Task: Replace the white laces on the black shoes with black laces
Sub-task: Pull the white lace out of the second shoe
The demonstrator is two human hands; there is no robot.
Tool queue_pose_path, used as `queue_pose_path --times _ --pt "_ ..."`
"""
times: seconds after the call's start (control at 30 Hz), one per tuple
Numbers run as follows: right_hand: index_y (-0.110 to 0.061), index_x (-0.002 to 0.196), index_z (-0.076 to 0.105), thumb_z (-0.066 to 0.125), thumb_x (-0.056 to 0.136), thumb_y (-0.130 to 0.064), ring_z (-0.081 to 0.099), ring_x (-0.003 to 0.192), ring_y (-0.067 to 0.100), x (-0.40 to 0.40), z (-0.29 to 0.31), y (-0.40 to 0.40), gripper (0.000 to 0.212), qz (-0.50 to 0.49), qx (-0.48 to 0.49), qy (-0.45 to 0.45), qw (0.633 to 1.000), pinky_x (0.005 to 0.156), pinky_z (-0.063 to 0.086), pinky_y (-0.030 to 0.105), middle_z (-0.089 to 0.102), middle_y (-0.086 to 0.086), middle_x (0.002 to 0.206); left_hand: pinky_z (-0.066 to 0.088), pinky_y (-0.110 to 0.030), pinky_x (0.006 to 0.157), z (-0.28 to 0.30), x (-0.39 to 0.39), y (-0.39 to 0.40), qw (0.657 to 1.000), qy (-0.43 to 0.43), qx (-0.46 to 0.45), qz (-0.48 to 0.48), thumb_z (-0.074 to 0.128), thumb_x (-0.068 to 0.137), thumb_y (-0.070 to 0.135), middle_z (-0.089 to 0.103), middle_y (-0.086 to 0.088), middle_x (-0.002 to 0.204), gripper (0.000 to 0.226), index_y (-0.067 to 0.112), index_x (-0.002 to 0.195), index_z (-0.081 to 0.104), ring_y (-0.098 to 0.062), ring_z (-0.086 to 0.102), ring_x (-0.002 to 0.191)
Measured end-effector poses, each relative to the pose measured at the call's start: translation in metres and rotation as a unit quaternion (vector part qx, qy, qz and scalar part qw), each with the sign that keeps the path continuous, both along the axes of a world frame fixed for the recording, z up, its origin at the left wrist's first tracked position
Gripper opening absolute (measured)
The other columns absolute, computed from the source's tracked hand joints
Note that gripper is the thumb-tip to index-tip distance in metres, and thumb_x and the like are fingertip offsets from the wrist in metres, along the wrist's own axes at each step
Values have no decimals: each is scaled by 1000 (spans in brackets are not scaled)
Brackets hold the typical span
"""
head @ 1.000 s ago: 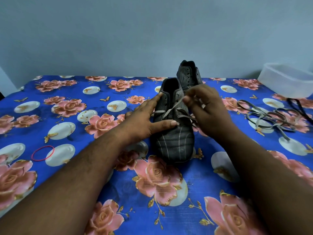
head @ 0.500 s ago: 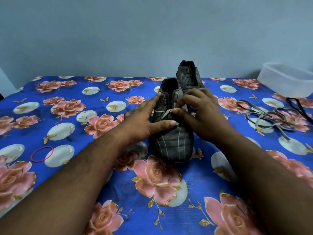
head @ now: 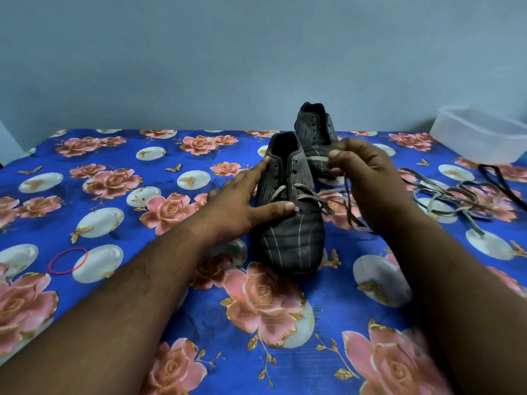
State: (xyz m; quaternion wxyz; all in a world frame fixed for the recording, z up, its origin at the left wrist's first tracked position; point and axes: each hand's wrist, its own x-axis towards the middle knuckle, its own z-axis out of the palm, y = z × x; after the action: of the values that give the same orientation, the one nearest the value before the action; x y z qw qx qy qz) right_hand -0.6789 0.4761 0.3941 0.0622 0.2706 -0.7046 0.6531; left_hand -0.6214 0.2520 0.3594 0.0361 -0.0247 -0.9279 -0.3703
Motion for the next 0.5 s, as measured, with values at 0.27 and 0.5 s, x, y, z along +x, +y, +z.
queue_pose_path --times 0.27,0.5 --pt "-27 116 65 64 84 -10 51 107 15 -20 -19 5 36 -171 245 136 945 100 42 35 60 -5 116 45 -12 86 11 2 0 984 178 10 18 76 79 56 70 11 120 50 24 118 75 -3 63 102" --pt "-50 141 48 46 92 -52 39 134 18 -10 -31 -12 49 -17 320 171 932 112 34 57 42 -11 139 44 -30 59 9 3 8 978 208 28 15 76 87 33 64 5 69 9 26 83 76 -16 58 65"
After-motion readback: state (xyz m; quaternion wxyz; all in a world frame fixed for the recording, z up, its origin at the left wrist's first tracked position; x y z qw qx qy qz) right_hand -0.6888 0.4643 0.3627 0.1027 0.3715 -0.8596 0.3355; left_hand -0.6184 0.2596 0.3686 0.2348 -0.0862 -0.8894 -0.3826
